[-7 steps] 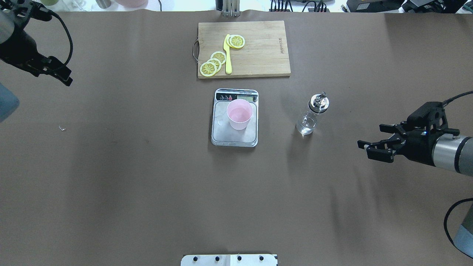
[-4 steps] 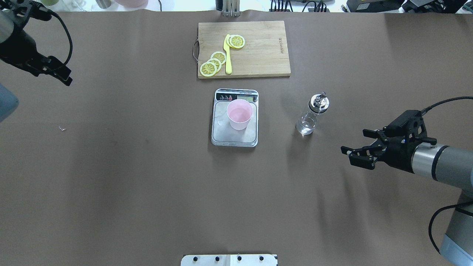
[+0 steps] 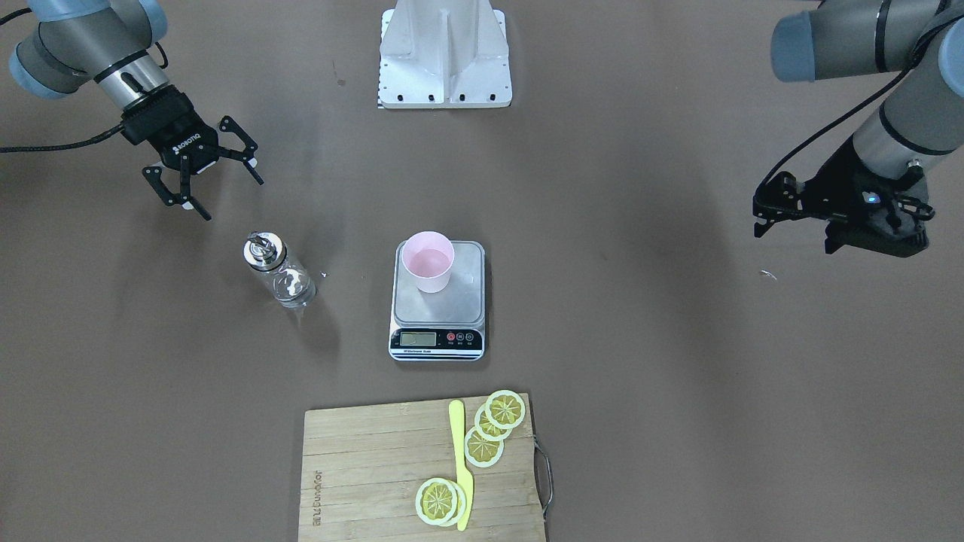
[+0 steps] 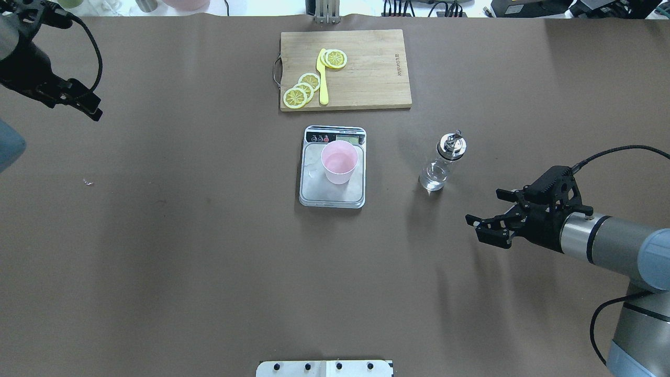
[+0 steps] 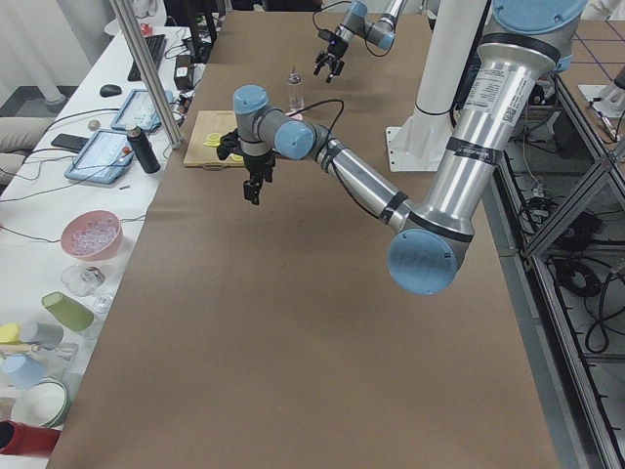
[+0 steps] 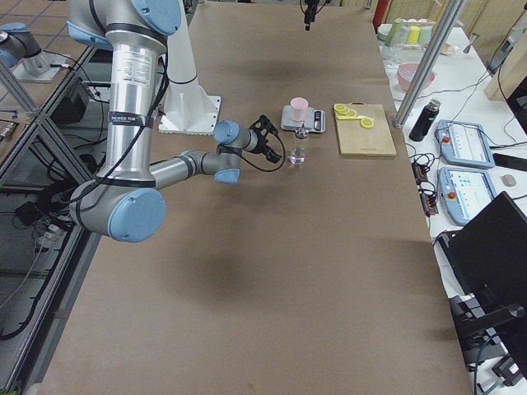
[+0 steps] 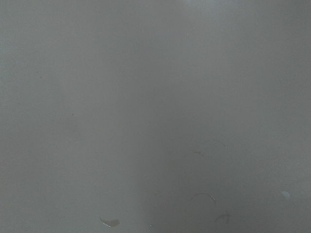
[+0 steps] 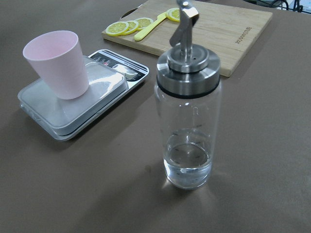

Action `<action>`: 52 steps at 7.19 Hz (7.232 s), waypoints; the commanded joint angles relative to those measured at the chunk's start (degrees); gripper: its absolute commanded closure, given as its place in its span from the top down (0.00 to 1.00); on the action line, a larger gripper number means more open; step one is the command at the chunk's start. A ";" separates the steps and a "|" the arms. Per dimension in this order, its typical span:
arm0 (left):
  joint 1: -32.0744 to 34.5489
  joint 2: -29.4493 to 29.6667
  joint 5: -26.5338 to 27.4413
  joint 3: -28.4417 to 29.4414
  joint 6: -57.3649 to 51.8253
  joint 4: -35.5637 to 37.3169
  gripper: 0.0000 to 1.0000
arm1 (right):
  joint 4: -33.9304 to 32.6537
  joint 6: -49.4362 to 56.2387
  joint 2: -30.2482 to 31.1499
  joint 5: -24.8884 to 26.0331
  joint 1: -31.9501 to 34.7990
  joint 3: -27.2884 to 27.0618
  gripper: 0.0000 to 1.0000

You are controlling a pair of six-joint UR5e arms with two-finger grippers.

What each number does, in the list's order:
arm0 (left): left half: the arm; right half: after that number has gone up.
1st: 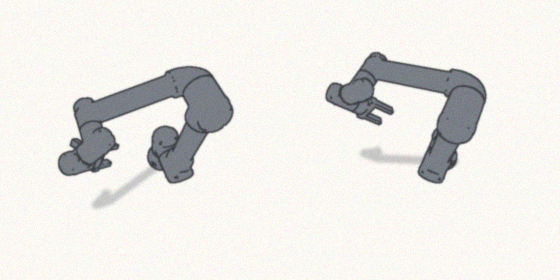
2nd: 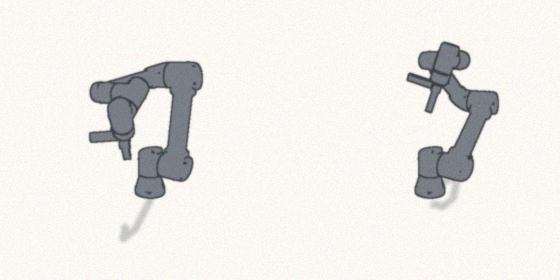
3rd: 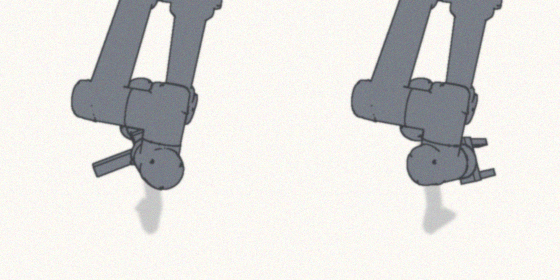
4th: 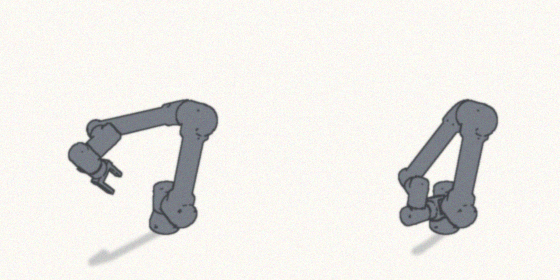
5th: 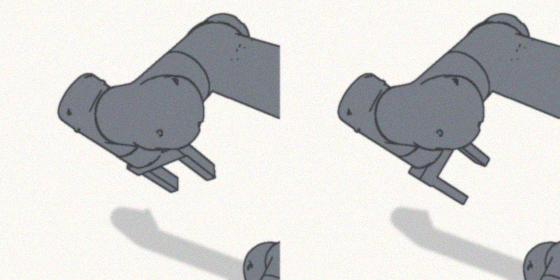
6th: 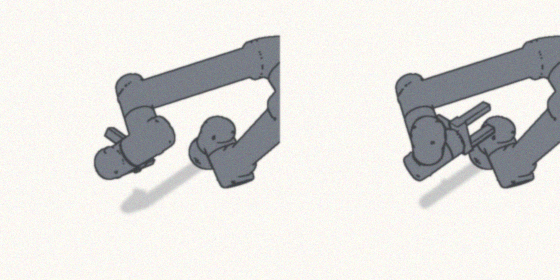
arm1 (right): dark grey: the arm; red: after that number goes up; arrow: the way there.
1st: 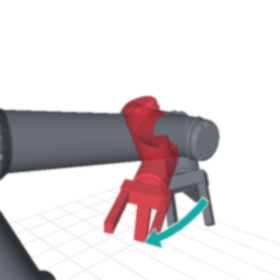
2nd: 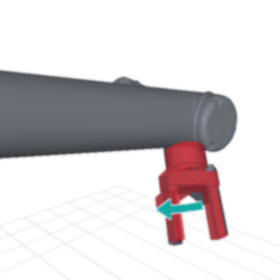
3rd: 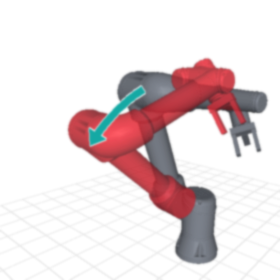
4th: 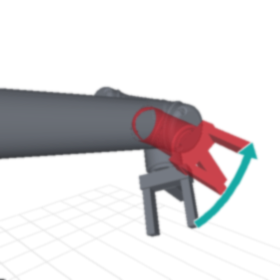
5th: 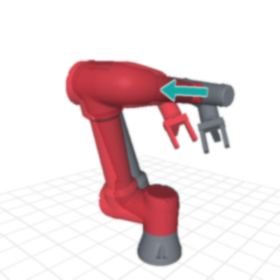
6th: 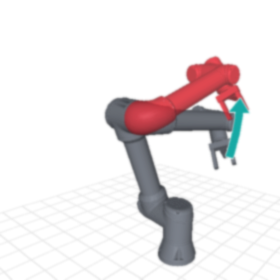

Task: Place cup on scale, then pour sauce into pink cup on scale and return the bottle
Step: 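Move the right gripper in toward the glass sauce dispenser, then close the right gripper around the dispenser's steel lid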

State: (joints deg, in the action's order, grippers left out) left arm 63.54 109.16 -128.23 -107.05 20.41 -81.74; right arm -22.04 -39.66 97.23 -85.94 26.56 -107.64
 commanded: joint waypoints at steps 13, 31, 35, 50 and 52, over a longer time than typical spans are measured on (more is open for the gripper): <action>0.18 0.00 0.00 -0.01 0.24 0.00 0.98 | -2.75 3.71 -7.84 7.81 -1.78 6.20 0.95; 0.18 0.00 0.00 -0.09 0.33 0.00 0.98 | -2.84 5.11 -14.70 8.86 0.60 12.62 0.94; 0.18 0.00 0.00 -0.09 0.42 0.00 0.98 | -2.66 5.12 -15.92 8.77 1.92 15.25 0.94; 0.18 0.18 0.00 -0.09 0.51 0.00 0.98 | 7.01 5.03 -18.57 9.30 1.83 20.89 0.94; 0.18 0.18 0.09 -0.09 0.42 0.00 0.98 | 6.92 5.03 -18.65 9.39 1.74 21.24 0.93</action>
State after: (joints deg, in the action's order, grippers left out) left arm 63.72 109.33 -128.17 -107.11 20.86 -81.74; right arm -15.14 -34.62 78.61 -76.59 28.36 -86.62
